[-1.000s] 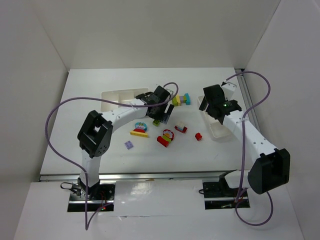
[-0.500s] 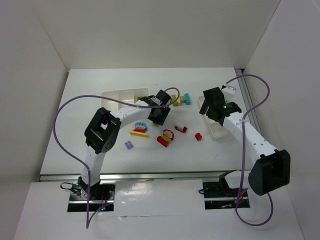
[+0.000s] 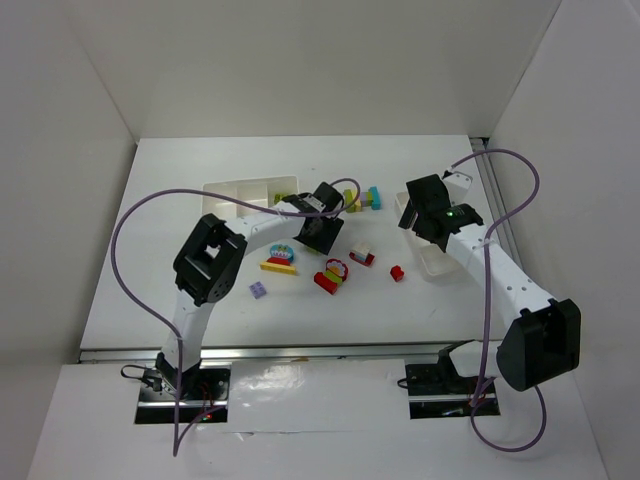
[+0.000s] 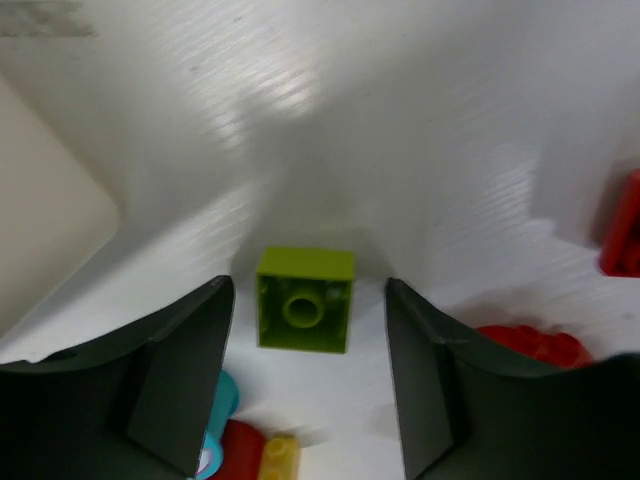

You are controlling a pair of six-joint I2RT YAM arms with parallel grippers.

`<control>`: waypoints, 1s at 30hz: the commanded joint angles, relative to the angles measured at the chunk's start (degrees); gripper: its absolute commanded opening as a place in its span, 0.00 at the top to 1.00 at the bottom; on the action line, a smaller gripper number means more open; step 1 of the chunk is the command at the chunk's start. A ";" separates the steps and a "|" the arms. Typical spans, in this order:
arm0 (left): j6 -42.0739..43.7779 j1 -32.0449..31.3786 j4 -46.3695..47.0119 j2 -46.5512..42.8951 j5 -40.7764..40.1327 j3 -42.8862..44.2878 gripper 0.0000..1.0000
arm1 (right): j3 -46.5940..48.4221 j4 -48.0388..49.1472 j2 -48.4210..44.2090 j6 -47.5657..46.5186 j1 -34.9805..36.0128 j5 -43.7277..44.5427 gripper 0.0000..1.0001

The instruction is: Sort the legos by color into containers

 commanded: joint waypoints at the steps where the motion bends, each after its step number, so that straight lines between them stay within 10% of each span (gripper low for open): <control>1: 0.13 -0.02 -0.87 2.04 0.31 1.66 0.29 | 0.80 -0.03 -1.20 0.66 -0.44 1.13 0.00; 8: -0.40 -0.02 -4.38 -2.61 1.36 5.87 0.70 | 1.33 -0.56 -1.20 0.66 -0.44 1.65 0.00; 22: -6.28 11.75 -11.51 -3.95 -2.15 19.23 0.73 | 2.91 -0.03 0.47 0.66 -0.44 1.13 0.00; 25: -7.95 14.21 -11.51 -0.96 -2.15 20.99 0.64 | 3.52 -0.03 0.47 0.66 -0.44 1.13 0.00; 27: -8.48 14.83 -12.56 0.27 -0.75 22.13 0.30 | 3.52 -0.03 0.47 0.66 -0.44 1.13 0.00; 30: -8.48 14.83 -12.56 0.89 0.48 22.84 0.14 | 3.52 -0.03 0.47 0.66 -0.44 0.60 0.00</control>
